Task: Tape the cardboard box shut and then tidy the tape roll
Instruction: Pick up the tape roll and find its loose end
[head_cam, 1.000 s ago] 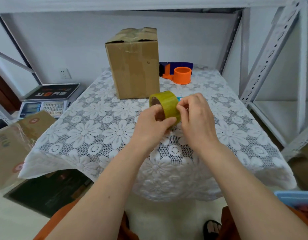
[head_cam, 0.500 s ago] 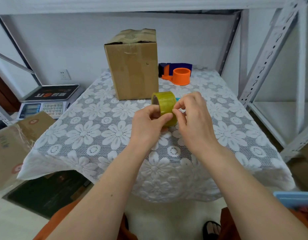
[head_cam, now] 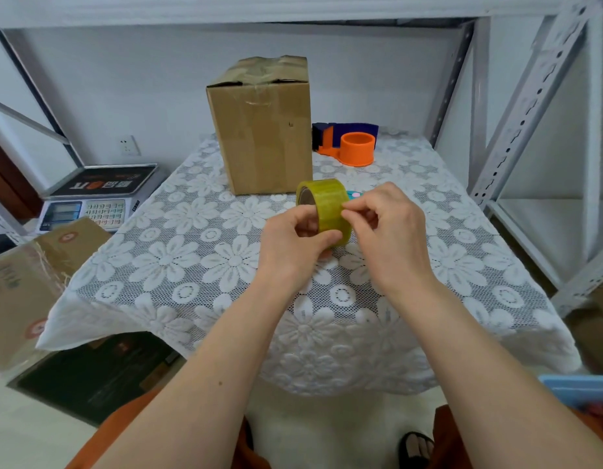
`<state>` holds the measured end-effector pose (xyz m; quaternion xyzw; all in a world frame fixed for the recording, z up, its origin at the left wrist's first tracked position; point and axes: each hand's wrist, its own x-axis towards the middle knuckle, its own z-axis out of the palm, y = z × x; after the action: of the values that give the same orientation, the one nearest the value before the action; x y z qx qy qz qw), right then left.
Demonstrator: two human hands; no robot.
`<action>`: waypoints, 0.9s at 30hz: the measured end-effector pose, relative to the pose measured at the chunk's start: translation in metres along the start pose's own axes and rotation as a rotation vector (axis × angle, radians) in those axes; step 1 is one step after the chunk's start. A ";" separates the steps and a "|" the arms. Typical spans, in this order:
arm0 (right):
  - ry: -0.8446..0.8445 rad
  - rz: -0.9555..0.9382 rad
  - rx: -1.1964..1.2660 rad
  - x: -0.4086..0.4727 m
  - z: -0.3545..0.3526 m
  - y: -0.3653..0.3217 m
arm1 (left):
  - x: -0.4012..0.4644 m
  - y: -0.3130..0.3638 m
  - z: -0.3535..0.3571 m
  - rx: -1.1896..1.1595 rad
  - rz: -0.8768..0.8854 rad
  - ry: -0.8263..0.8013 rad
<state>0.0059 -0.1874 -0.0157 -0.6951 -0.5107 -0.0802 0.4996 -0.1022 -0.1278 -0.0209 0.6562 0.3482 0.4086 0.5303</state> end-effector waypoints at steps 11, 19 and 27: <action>-0.065 -0.071 -0.105 0.000 -0.004 -0.003 | -0.002 0.001 0.002 -0.055 -0.035 0.002; -0.061 -0.247 -0.093 -0.002 -0.004 0.000 | -0.004 0.002 -0.002 -0.173 -0.116 -0.051; -0.086 -0.342 -0.110 -0.003 -0.003 0.001 | -0.001 0.003 -0.006 -0.164 -0.157 -0.059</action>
<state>0.0067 -0.1916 -0.0163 -0.6273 -0.6371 -0.1619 0.4175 -0.1080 -0.1269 -0.0175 0.5929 0.3483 0.3734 0.6227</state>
